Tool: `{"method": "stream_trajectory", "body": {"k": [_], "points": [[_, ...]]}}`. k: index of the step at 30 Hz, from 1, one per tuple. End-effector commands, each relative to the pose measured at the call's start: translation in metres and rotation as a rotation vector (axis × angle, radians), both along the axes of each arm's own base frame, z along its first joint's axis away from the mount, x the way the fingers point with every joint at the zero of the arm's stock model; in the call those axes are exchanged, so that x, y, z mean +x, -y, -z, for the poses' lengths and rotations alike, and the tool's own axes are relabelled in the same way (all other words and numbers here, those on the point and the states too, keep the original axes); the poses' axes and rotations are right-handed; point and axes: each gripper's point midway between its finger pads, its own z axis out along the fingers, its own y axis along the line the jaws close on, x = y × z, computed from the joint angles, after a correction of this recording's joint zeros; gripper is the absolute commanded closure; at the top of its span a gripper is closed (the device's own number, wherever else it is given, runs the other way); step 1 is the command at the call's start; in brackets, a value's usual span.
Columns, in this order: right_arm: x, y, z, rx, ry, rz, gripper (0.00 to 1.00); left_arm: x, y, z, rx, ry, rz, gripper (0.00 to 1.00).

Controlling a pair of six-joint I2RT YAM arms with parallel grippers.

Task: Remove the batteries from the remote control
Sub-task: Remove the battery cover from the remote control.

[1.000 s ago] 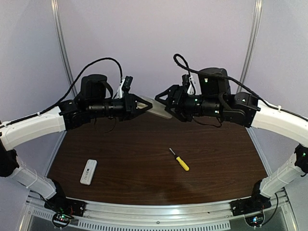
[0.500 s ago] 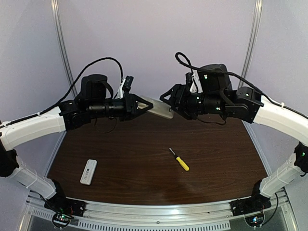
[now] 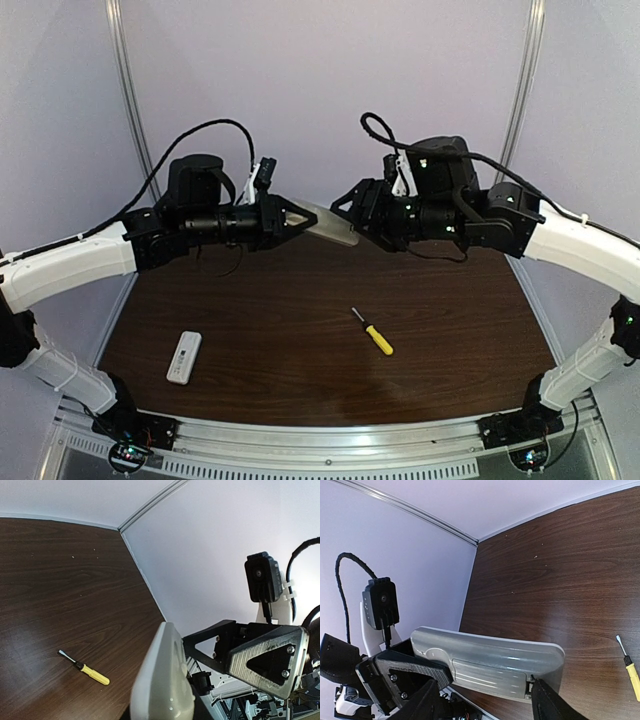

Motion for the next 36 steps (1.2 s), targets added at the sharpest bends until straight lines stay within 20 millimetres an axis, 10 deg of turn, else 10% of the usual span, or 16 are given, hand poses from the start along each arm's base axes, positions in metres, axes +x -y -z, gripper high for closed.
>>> {"method": "stream_trajectory", "body": {"k": [1, 25, 36], "points": [[0.001, -0.006, 0.012, -0.025, -0.006, -0.001, 0.36, -0.003, 0.002, -0.038, -0.089, 0.09, 0.013, 1.0], [-0.003, -0.03, 0.003, 0.078, 0.038, -0.085, 0.36, -0.017, -0.005, -0.045, -0.121, 0.108, 0.053, 1.0], [-0.009, -0.002, 0.004, -0.02, 0.018, -0.032, 0.36, -0.004, -0.015, -0.031, -0.061, 0.078, -0.046, 1.0]]}}
